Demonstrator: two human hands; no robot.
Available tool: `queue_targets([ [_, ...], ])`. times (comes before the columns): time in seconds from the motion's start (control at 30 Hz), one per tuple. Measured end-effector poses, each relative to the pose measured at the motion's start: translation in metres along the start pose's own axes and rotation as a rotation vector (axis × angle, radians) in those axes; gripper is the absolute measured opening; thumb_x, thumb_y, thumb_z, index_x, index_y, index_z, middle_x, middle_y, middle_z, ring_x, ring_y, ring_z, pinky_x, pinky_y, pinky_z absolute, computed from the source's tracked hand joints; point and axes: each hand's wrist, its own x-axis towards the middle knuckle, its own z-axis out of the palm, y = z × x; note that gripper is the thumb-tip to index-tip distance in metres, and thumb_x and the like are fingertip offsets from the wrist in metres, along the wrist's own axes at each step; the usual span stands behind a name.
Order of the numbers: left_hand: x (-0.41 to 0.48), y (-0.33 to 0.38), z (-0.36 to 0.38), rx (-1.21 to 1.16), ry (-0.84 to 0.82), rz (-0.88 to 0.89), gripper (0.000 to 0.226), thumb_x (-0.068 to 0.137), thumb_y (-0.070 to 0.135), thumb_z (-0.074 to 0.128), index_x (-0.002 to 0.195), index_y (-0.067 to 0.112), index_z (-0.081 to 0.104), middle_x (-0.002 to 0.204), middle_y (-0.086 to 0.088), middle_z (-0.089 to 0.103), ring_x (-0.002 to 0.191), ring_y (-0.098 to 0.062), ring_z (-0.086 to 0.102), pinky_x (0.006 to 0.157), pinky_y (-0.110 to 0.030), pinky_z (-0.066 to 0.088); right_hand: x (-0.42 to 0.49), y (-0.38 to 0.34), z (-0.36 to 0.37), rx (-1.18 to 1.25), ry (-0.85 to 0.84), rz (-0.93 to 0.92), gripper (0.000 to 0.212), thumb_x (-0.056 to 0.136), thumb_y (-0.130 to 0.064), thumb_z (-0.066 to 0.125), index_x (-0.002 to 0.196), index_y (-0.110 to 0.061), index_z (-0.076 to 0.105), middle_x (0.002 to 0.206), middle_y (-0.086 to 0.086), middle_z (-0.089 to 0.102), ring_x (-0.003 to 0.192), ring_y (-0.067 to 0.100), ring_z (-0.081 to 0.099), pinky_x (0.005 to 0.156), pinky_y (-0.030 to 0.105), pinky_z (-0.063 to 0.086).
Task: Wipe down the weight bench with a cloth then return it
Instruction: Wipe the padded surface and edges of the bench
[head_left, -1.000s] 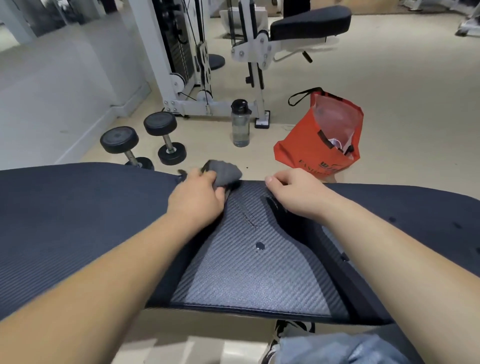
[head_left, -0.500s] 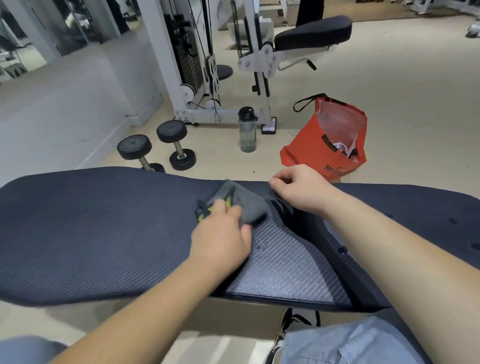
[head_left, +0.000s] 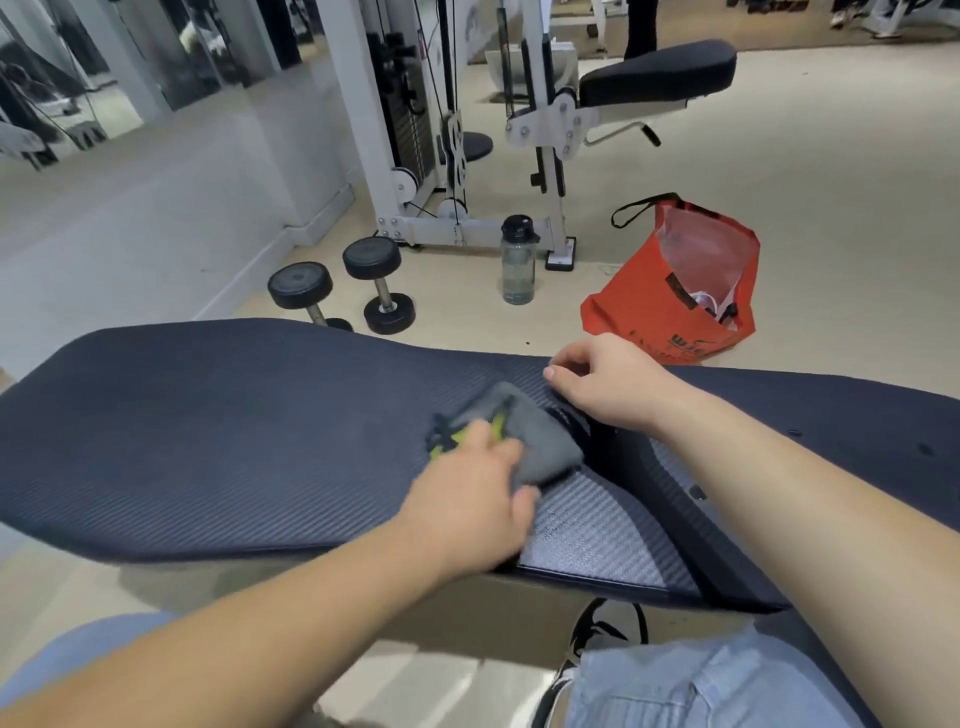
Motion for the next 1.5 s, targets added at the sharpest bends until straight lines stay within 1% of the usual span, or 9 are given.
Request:
queue_targets([
  [0.1,0.004,-0.022,-0.020,0.018,-0.068,0.167,0.042,0.093,0.045,0.052,0.134,0.040,0.051,0.119,0.001,0.045,0.103,-0.030,0.060,0.082,-0.035,0.049,-0.003,-0.014,0.003,-0.025,-0.009,-0.047,0.027,0.101,-0.035,0.059,0.114,-0.017,0.075,0.104,0.001,0.076,0.098,0.022,0.070,0.088,0.033,0.053],
  [0.33,0.028,-0.053,-0.023,0.007,-0.088,-0.085,0.042,0.094,0.053,0.056,0.122,0.021,0.057,0.119,-0.006,0.046,0.104,-0.033,0.058,0.087,-0.038,0.047,-0.006,-0.036,0.016,-0.117,-0.072,-0.161,0.040,0.097,-0.027,0.063,0.136,-0.025,0.065,0.140,-0.008,0.064,0.133,0.012,0.055,0.108,0.022,0.039],
  [0.43,0.026,-0.070,-0.043,-0.484,-0.247,-0.040,0.043,0.087,0.056,0.067,0.102,0.016,0.068,0.092,-0.008,0.058,0.081,-0.021,0.059,0.073,-0.034,0.052,-0.014,-0.045,0.028,-0.140,-0.228,-0.323,0.060,0.086,-0.018,0.072,0.144,-0.025,0.059,0.140,-0.006,0.060,0.134,0.009,0.049,0.115,0.020,0.034],
  [0.53,0.021,-0.092,-0.050,-0.942,-0.193,-0.168,0.019,0.093,0.025,0.064,0.095,0.010,0.075,0.082,-0.014,0.068,0.067,-0.021,0.065,0.061,-0.037,0.060,-0.020,-0.050,0.042,-0.171,-0.424,-0.355,0.097,0.080,-0.035,0.083,0.160,-0.037,0.028,0.147,-0.007,0.048,0.138,0.008,0.037,0.118,0.020,0.027],
  [0.6,0.021,-0.103,-0.046,-0.679,0.010,-0.099,0.020,0.090,0.014,0.058,0.095,0.018,0.077,0.082,0.000,0.073,0.068,-0.015,0.066,0.067,-0.039,0.061,-0.017,-0.049,0.053,-0.285,-0.448,-0.354,0.111,0.078,-0.054,0.080,0.163,-0.043,0.008,0.152,-0.008,0.039,0.144,0.011,0.028,0.121,0.031,0.029],
  [0.93,0.028,-0.140,-0.047,-0.366,0.247,-0.145,0.036,0.093,0.025,0.051,0.125,0.030,0.067,0.108,0.012,0.060,0.105,-0.018,0.060,0.092,-0.042,0.054,0.042,-0.036,0.070,-0.389,0.070,-0.142,0.057,0.088,-0.065,0.057,0.133,-0.030,0.061,0.133,-0.001,0.058,0.129,0.027,0.051,0.108,0.043,0.043],
  [1.23,0.013,-0.124,-0.053,-0.420,0.091,0.182,0.054,0.075,0.029,0.060,0.129,0.033,0.059,0.126,0.016,0.046,0.121,-0.010,0.040,0.102,-0.026,0.041,0.009,-0.064,0.081,-0.282,-0.201,-0.306,0.069,0.065,-0.081,0.061,0.119,-0.039,0.067,0.121,-0.018,0.060,0.116,0.012,0.050,0.099,0.039,0.047],
  [1.37,0.020,-0.118,-0.044,-0.368,-0.018,0.252,0.085,0.080,0.038,0.068,0.156,0.033,0.031,0.155,0.013,0.034,0.146,-0.010,0.021,0.119,-0.024,0.023,0.021,-0.059,0.057,-0.035,-0.255,-0.123,0.058,0.074,-0.038,0.089,0.125,-0.026,0.064,0.124,-0.013,0.069,0.116,0.008,0.064,0.104,0.034,0.051],
  [1.5,0.038,-0.101,-0.036,-0.102,-0.025,0.209,0.074,0.084,0.056,0.064,0.151,0.042,0.035,0.148,0.013,0.040,0.135,-0.020,0.035,0.111,-0.039,0.039,0.012,-0.044,0.019,0.245,-0.220,0.052,0.036,0.090,-0.011,0.078,0.125,-0.014,0.069,0.122,-0.003,0.074,0.118,0.012,0.068,0.105,0.025,0.052],
])
